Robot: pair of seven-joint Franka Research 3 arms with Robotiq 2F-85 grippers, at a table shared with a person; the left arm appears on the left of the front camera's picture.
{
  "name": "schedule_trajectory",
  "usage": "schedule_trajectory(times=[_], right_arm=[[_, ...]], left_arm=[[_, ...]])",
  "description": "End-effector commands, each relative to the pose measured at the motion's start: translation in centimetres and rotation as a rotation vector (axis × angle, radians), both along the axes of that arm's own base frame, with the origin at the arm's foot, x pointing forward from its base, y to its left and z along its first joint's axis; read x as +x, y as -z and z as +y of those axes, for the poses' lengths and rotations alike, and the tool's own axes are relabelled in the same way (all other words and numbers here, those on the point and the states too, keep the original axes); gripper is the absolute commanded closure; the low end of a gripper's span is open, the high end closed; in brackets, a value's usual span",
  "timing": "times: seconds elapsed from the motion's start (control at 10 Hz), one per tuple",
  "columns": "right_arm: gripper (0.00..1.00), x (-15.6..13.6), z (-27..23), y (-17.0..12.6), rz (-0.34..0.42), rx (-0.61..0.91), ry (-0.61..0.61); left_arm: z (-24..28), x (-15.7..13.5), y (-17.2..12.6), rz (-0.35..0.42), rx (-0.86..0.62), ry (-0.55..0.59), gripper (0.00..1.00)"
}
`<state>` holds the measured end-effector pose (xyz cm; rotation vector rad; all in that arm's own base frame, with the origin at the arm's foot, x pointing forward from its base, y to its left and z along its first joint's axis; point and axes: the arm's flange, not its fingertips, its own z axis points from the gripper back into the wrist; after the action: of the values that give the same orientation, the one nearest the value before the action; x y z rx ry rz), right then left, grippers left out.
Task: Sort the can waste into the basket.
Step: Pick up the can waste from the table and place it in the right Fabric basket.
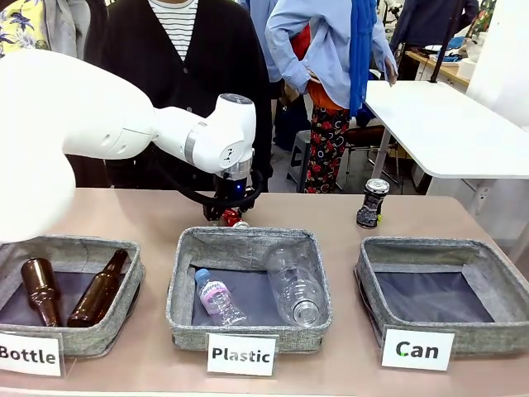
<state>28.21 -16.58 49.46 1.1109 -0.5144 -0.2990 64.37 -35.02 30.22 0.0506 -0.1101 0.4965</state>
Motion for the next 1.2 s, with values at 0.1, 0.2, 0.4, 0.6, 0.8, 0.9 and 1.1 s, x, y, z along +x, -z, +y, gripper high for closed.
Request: schedule_trajectory(times=[0.1, 0.2, 0.4, 0.6, 0.8, 0.9, 1.1], right_arm=[[0.00, 0.3, 0.0, -0.1, -0.039, 0.011, -0.001], [0.00, 0.3, 0.0, -0.1, -0.039, 0.011, -0.001], [0.00, 0.3, 0.0, -0.1, -0.039, 0.011, -0.001], [0.00, 0.3, 0.0, -0.1, -0.039, 0.011, -0.001], [0.00, 0.3, 0.0, -0.1, -0.039, 0.011, -0.001], [0.00, 0.3, 0.0, -0.1, -0.039, 0.011, -0.001], [0.00, 0.3, 0.0, -0.1, -0.039, 0.011, -0.001]], left_arm=[[0.4, 0.4, 0.0, -0.034, 0.006, 0.033, 1.00], [0.4, 0.4, 0.0, -0.035, 0.005, 0.033, 0.88], [0.5, 0.4, -0.1, -0.044, 0.000, 0.042, 1.00], [0.6, 0.2, -0.3, -0.049, -0.007, 0.046, 1.00], [1.2, -0.5, -1.4, -0.057, -0.024, 0.057, 1.00], [1.9, -1.9, -3.3, -0.067, -0.056, 0.089, 1.00], [4.2, -7.0, -8.8, -0.077, -0.140, 0.228, 1.00]])
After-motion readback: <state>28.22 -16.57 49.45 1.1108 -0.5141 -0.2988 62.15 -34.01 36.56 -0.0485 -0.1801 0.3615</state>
